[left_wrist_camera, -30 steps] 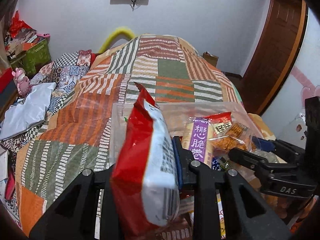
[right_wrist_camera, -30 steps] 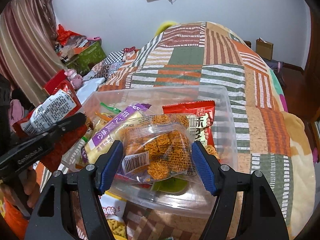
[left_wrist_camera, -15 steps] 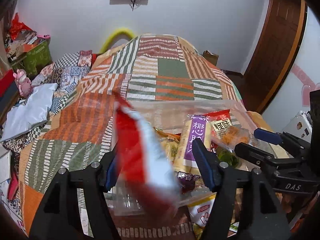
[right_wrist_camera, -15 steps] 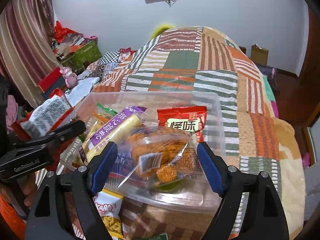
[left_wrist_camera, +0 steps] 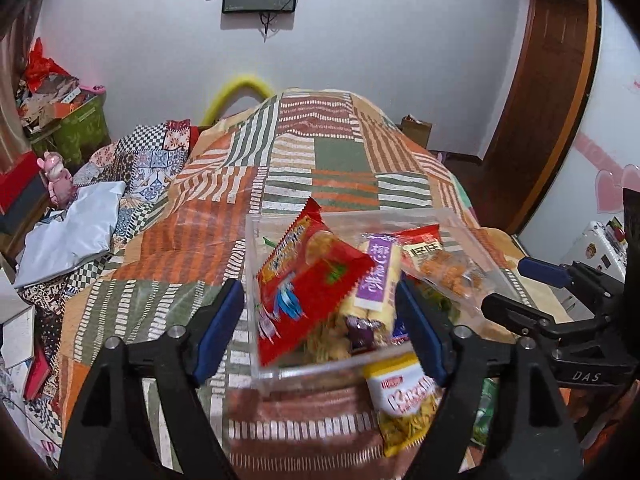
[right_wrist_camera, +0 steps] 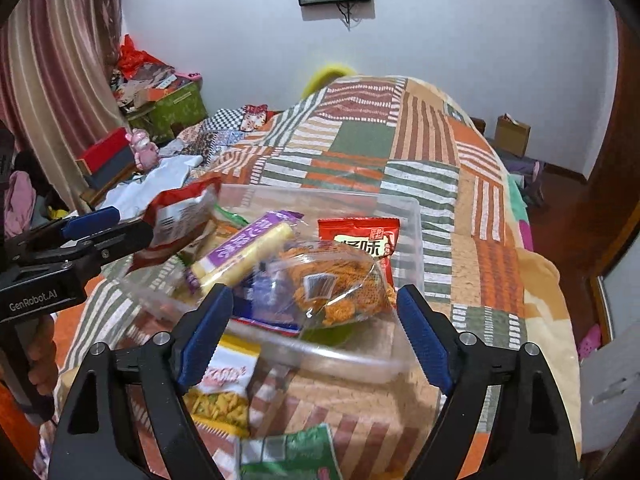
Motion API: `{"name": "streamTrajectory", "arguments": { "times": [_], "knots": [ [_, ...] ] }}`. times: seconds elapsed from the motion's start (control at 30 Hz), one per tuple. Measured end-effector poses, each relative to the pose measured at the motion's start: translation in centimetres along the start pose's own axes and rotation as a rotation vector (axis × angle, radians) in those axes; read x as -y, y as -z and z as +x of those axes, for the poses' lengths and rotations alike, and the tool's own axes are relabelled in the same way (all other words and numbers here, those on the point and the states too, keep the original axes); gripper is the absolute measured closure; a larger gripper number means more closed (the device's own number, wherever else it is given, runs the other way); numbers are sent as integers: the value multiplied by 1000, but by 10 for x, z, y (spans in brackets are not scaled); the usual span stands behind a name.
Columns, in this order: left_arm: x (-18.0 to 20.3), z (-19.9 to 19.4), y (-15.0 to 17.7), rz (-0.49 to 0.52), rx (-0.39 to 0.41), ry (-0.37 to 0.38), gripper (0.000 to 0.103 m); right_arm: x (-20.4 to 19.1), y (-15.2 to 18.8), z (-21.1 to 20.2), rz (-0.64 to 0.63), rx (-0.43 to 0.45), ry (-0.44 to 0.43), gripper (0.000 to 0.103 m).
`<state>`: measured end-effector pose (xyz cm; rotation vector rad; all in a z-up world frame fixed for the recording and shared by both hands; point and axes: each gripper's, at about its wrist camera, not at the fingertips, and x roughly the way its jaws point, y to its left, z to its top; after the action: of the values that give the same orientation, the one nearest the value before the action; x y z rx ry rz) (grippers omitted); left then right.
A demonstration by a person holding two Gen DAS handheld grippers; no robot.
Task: Organize snacks
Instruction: 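Grasp the square bread loaf with the left gripper while the right grasps the green-wrapped pack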
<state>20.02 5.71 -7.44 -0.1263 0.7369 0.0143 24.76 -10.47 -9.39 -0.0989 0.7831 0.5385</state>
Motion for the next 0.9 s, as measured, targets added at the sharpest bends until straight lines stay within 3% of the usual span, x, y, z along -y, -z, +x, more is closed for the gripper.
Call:
{"name": "streamTrajectory", "arguments": {
  "times": [0.3,0.9],
  "knots": [
    [1,-36,26,30,3,-8,17,-9,22,-27,-15,6,-14,20],
    [-41,-43,127,-21,-190,-21,15,-12,82,-22,3,-115,-27,20]
  ]
}}
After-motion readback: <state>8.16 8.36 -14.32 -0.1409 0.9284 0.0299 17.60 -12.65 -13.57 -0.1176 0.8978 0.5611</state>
